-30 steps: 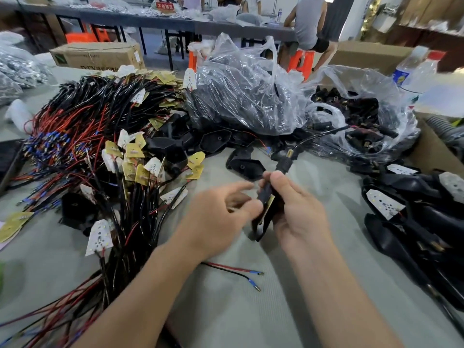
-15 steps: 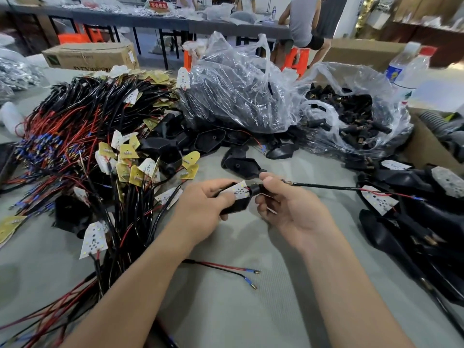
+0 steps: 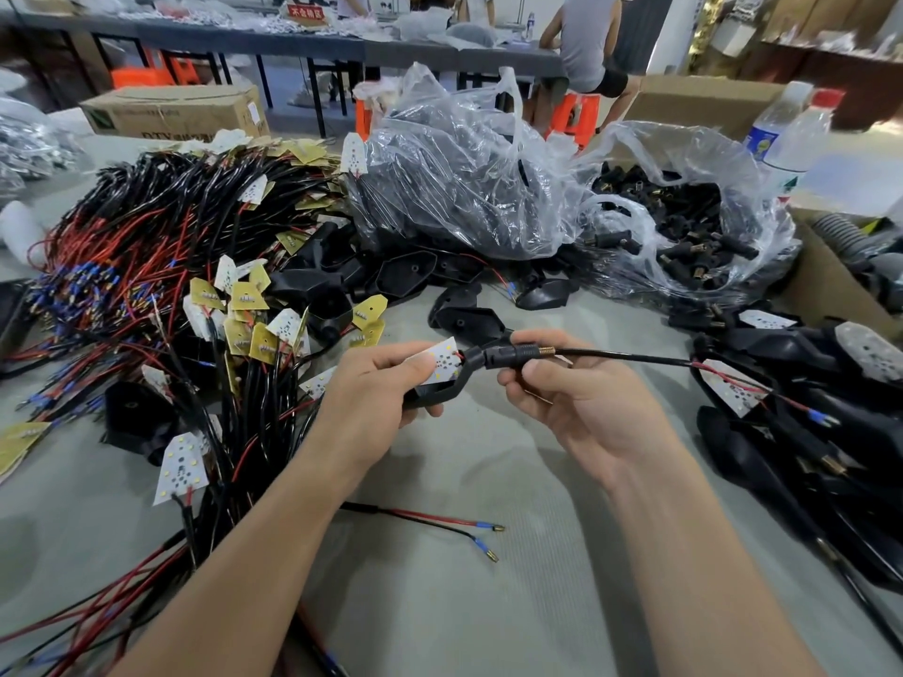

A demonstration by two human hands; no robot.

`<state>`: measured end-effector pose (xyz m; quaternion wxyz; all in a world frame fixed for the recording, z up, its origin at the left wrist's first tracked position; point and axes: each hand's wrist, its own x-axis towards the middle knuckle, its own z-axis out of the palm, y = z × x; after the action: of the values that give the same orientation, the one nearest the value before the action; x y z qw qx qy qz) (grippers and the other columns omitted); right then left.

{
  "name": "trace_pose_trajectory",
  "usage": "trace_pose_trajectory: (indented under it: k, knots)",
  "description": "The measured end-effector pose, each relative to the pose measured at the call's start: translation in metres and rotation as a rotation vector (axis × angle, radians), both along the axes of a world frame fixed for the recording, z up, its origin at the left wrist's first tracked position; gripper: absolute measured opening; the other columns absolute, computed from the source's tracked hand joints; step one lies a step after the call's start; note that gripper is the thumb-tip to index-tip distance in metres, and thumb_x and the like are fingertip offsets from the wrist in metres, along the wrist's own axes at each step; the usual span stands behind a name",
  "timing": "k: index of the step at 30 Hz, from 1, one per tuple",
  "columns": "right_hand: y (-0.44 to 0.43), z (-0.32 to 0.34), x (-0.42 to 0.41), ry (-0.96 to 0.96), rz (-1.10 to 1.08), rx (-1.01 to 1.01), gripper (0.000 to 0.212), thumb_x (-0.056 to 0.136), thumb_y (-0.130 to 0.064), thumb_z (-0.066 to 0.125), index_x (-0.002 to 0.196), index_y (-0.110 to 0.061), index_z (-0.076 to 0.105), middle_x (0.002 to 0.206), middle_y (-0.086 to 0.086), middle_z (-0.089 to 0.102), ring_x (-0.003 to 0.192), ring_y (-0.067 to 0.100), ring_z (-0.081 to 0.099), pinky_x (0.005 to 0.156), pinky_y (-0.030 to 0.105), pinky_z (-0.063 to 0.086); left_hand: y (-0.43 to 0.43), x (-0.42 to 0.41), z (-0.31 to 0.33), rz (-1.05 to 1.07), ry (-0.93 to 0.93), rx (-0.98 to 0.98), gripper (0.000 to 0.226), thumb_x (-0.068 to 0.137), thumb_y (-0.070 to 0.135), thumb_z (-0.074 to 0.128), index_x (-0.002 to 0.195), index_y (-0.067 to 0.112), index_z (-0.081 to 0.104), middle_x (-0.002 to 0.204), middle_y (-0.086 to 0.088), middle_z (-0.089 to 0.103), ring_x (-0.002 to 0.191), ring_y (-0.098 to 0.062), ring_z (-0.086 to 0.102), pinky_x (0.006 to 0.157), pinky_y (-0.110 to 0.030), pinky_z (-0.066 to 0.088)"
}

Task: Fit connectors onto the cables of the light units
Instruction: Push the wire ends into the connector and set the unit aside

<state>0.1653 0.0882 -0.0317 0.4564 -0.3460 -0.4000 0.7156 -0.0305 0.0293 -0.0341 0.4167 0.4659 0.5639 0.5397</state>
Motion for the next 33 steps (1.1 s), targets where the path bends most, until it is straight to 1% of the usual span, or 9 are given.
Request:
trace_pose_trajectory:
  k: [4,9,12,15,20,23,25,29,33]
  knots:
    - [-0.0006,0.0004,0.0002,-0.036,-0.009,0.046,0.029,0.088,0.018,0.055,0.101,-0.002,0.072,0.085,0.018,0.071,0.073,0.025,0.071,0.072,0.029,0.062,-0.0007,-0.0021,0.0007,-0.024,0.013,0.003,0.030,0.094,0.020,0.059,0.092,0.040,0.081,0.064,-0.002,0.071,0.058,-0.006,0.061,0.049,-0.012,0.041]
    - [-0.0018,0.0015,0.0029,-0.109,0.002,0.116,0.023,0.091,0.011,0.059,0.099,-0.004,0.074,0.080,0.015,0.072,0.068,0.019,0.070,0.064,0.024,0.058,0.0011,-0.0075,-0.0033,-0.074,0.041,-0.027,0.030,0.082,0.031,0.056,0.095,0.037,0.082,0.061,-0.011,0.065,0.061,-0.018,0.049,0.052,-0.023,0.034]
    - [-0.0026,0.0024,0.0022,-0.206,-0.015,0.126,0.010,0.094,-0.003,0.065,0.090,-0.005,0.075,0.078,0.015,0.072,0.062,0.017,0.066,0.057,0.022,0.054,0.0003,-0.0066,-0.0044,-0.075,0.091,-0.009,0.031,0.080,0.027,0.056,0.094,0.038,0.082,0.058,-0.006,0.065,0.057,-0.011,0.054,0.050,-0.015,0.037]
    - [-0.0024,0.0020,0.0005,-0.247,-0.037,0.142,0.011,0.094,-0.010,0.067,0.085,-0.007,0.074,0.076,0.014,0.070,0.059,0.017,0.061,0.053,0.023,0.050,0.0002,-0.0055,-0.0045,-0.073,0.094,-0.011,0.031,0.080,0.027,0.056,0.093,0.040,0.081,0.059,-0.004,0.066,0.057,-0.008,0.057,0.050,-0.014,0.038]
    - [-0.0030,0.0024,0.0008,-0.176,-0.025,0.156,0.007,0.090,-0.003,0.069,0.089,-0.007,0.075,0.076,0.015,0.070,0.059,0.018,0.059,0.053,0.023,0.048,-0.0006,-0.0036,-0.0058,0.002,0.135,0.018,0.033,0.091,0.041,0.050,0.083,0.031,0.081,0.059,-0.005,0.067,0.058,-0.006,0.053,0.059,-0.029,0.038]
    - [-0.0034,0.0029,0.0019,-0.145,0.017,0.174,0.017,0.078,-0.002,0.072,0.093,-0.008,0.078,0.080,0.017,0.071,0.062,0.018,0.062,0.056,0.022,0.050,0.0005,-0.0033,-0.0074,0.079,0.139,0.037,0.030,0.093,0.037,0.054,0.081,0.028,0.080,0.059,-0.002,0.068,0.056,-0.005,0.057,0.058,-0.021,0.041]
    - [-0.0031,0.0025,0.0036,-0.163,0.035,0.186,0.020,0.081,0.004,0.070,0.096,-0.006,0.078,0.082,0.017,0.071,0.064,0.018,0.062,0.058,0.022,0.050,0.0008,-0.0037,-0.0078,0.111,0.114,0.052,0.027,0.093,0.033,0.057,0.079,0.029,0.081,0.060,-0.002,0.069,0.055,-0.008,0.061,0.055,-0.015,0.043]
    - [-0.0023,0.0028,0.0090,-0.216,0.059,0.225,0.029,0.078,0.015,0.068,0.092,-0.007,0.079,0.071,0.014,0.067,0.062,0.021,0.062,0.060,0.023,0.051,0.0013,-0.0043,-0.0064,0.093,0.061,-0.022,0.027,0.083,0.039,0.060,0.075,0.024,0.081,0.054,-0.011,0.065,0.048,-0.012,0.049,0.048,-0.019,0.035]
    - [-0.0039,0.0052,0.0082,-0.329,0.041,0.333,0.035,0.061,0.003,0.072,0.088,-0.016,0.082,0.068,0.014,0.067,0.067,0.024,0.058,0.064,0.025,0.049,0.0016,-0.0034,-0.0049,0.068,0.024,-0.048,0.029,0.080,0.038,0.061,0.072,0.018,0.080,0.051,-0.014,0.061,0.045,-0.013,0.042,0.045,-0.018,0.032]
